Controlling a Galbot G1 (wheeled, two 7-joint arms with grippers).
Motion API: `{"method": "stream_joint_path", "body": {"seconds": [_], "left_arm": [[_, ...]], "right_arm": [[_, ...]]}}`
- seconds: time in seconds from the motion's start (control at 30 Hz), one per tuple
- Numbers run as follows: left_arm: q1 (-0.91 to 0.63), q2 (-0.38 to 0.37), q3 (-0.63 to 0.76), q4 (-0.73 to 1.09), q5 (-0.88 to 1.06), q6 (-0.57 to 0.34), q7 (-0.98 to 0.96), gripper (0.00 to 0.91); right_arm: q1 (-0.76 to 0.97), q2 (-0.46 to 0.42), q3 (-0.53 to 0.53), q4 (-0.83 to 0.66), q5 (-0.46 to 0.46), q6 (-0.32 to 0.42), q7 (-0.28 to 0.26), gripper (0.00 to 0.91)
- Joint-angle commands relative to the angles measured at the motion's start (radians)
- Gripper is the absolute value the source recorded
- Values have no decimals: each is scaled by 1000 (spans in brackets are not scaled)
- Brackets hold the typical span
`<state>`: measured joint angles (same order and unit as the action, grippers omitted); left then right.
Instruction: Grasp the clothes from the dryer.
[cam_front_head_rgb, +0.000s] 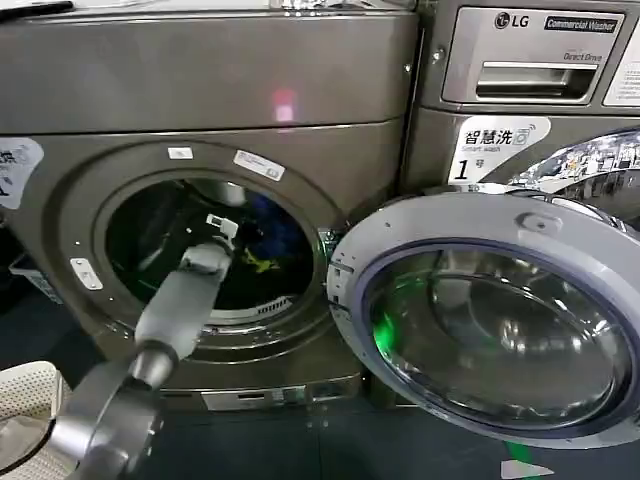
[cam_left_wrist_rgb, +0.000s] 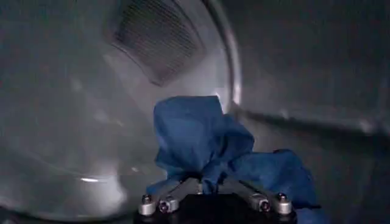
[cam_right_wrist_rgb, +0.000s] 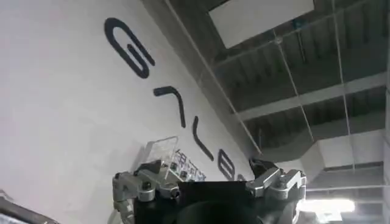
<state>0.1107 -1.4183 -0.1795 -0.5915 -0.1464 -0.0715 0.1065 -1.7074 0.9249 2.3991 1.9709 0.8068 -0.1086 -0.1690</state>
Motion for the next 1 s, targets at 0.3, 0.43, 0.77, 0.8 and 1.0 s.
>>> {"method": "stream_joint_path", "body": {"seconds": [0.3,0.43,0.77,0.8,1.0], "left_arm": [[380,12,-106,-507,-23,-62,-402,0],[387,3,-102,-485,-12,-63,-396,0],[325,-4,-92,-439,-21,-62,-389,0],[327,-4,-90,-438,-21,-62,-388,0],[333,-3,-91,-433,-19,-61,-382,0]], "right_arm": [[-21,12,28,6,2,5,3,907],[-23,10,29,8,4,4,6,907],[-18,9,26,6,-4,3,14,907],[-17,10,25,7,-4,4,15,907],[-17,5,28,8,-8,1,7,907]]}}
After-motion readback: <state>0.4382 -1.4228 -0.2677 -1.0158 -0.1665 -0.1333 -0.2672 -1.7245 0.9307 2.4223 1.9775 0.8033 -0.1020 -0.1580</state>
